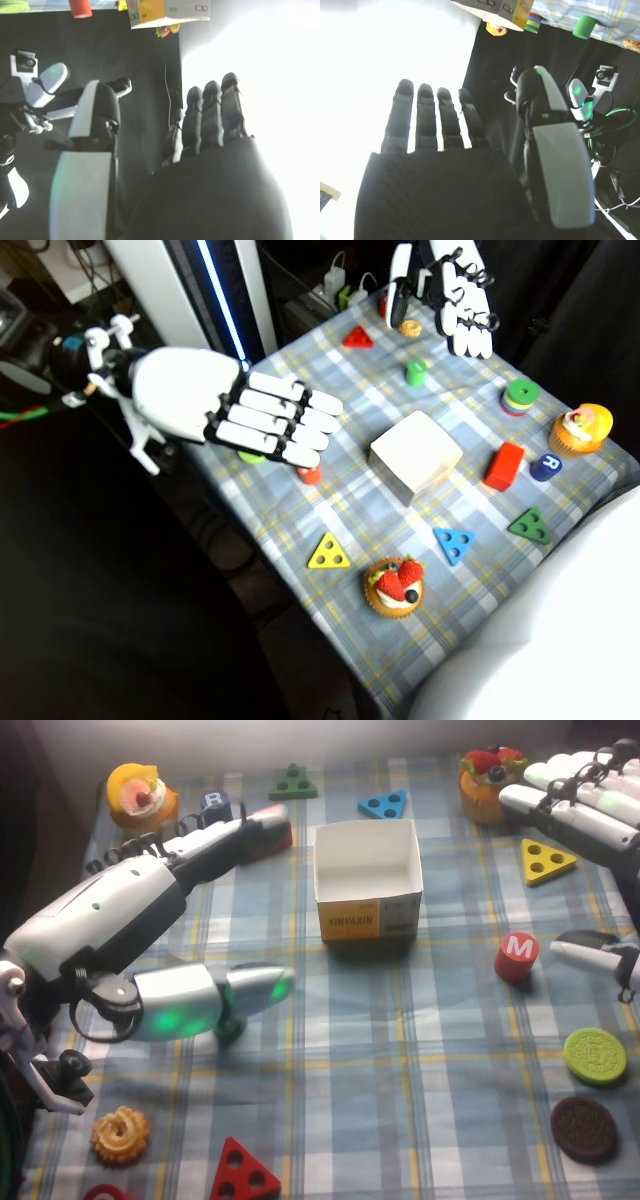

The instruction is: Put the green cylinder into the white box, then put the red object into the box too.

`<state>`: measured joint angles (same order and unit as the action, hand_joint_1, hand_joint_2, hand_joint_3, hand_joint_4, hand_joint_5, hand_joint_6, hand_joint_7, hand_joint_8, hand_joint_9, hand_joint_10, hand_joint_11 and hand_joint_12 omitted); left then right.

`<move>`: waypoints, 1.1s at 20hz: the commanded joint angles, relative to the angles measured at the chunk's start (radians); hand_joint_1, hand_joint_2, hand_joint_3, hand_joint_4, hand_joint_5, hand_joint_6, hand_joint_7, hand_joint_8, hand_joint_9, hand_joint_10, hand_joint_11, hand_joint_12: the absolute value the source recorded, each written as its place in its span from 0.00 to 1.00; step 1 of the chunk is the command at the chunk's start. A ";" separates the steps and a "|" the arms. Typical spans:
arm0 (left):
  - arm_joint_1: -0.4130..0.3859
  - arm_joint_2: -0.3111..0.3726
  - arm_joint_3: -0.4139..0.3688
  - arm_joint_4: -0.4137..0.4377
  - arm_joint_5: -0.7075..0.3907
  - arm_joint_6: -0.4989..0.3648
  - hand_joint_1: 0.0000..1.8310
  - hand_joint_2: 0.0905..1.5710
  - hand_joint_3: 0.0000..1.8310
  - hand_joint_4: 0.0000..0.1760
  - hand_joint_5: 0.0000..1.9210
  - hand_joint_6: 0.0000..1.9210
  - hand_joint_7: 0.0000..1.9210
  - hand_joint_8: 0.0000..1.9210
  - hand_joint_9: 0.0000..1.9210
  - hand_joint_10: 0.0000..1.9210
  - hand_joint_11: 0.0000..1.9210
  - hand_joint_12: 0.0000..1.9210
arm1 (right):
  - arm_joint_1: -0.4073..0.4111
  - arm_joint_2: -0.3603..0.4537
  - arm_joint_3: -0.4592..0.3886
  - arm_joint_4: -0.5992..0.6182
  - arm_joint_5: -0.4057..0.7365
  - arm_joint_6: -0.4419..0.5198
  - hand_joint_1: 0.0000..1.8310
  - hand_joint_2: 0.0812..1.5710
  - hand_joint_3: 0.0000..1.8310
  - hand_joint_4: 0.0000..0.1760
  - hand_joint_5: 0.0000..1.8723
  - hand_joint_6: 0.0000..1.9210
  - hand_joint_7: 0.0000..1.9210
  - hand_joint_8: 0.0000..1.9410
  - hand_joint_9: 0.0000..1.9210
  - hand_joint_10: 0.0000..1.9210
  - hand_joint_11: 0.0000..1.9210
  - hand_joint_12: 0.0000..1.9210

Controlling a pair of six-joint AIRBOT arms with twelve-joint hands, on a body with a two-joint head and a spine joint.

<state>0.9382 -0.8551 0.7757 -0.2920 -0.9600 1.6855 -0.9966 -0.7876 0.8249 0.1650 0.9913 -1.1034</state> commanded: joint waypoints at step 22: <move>0.026 -0.048 0.048 -0.193 0.032 0.216 0.52 0.64 0.00 0.00 0.19 0.00 0.21 0.01 0.14 0.05 0.00 0.44 | -0.020 -0.020 0.015 0.041 0.152 0.020 0.33 0.72 0.00 0.00 0.00 0.00 0.00 0.00 0.00 0.00 0.00 0.00</move>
<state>0.9703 -0.9081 0.8219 -0.5098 -0.8246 1.9038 -1.0214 -0.8078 0.8352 0.2089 1.0134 -1.0863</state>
